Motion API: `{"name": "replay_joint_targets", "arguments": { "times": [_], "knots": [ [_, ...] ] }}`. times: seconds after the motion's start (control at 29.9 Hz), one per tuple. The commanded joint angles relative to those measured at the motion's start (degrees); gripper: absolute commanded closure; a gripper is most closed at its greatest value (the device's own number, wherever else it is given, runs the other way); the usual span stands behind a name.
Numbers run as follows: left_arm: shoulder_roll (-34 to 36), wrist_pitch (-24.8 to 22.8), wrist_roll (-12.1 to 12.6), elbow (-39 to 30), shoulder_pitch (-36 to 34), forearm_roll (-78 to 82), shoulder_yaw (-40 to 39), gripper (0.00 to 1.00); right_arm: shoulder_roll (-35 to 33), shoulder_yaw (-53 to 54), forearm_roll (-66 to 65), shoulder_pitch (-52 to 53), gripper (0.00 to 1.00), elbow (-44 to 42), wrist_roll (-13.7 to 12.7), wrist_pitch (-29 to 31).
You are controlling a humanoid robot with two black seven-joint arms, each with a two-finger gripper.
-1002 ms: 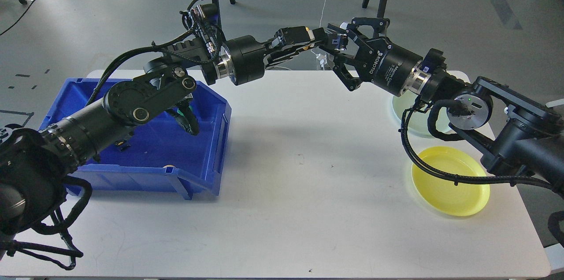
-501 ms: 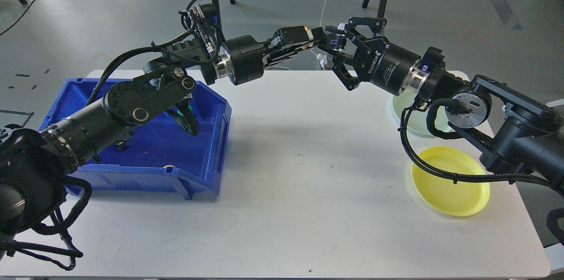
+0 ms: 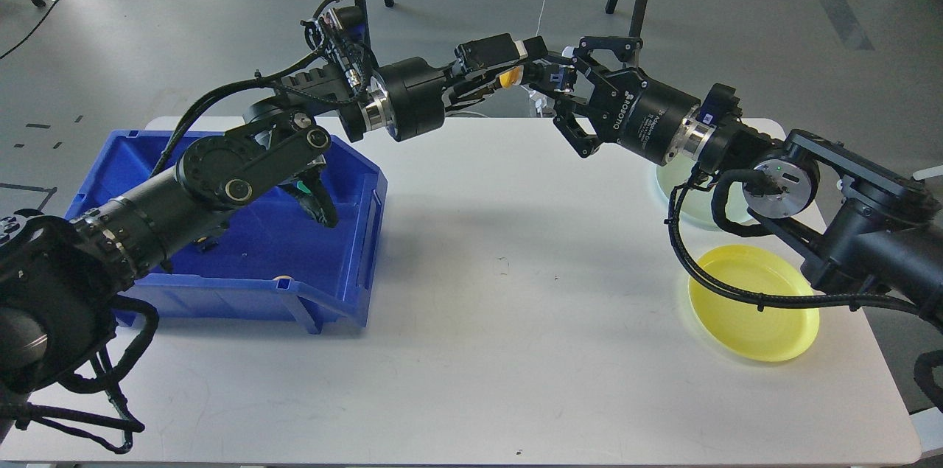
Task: Pass button and place on color plate
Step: 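Carry the button with the right gripper and lower it onto the yellow plate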
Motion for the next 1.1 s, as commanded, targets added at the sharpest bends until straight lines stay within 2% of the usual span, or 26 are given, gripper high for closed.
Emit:
{"name": "replay_joint_targets", "arguments": {
  "times": [0.0,0.27,0.37,0.5,0.57,0.67,0.87,1.07],
  "knots": [
    [-0.1,0.0,0.0,0.0,0.0,-0.1,0.0,0.23,-3.3,0.8,0.6,-0.6,0.99,0.4,0.1,0.0],
    [-0.2,0.0,0.0,1.0,0.0,-2.8,0.0,0.22,-15.0,7.1,0.9,-8.3,0.99,6.7,0.5,0.0],
    [-0.2,0.0,0.0,1.1,0.1,-3.9,0.0,0.21,-21.6,12.2,0.9,-15.7,0.99,11.8,0.5,0.0],
    [-0.3,0.0,0.0,1.1,0.1,-3.8,0.2,0.21,-26.9,23.9,0.9,-32.4,0.99,18.8,0.4,0.0],
    [-0.4,0.0,0.0,1.1,0.1,-3.8,0.3,0.21,-27.5,29.3,0.9,-39.7,0.99,22.9,0.4,0.0],
    [-0.4,0.0,0.0,1.1,0.0,-3.8,0.3,0.21,-27.0,33.6,1.0,-46.5,0.99,25.6,0.3,-4.2],
    [-0.7,0.1,0.0,1.1,0.0,-3.8,0.5,0.21,-23.6,34.6,1.0,-51.3,0.99,28.3,0.8,-12.3],
    [-0.8,0.0,0.0,1.1,0.0,-3.8,0.3,0.21,-22.4,35.5,1.0,-56.4,0.99,27.9,2.6,-15.7]
  ]
}}
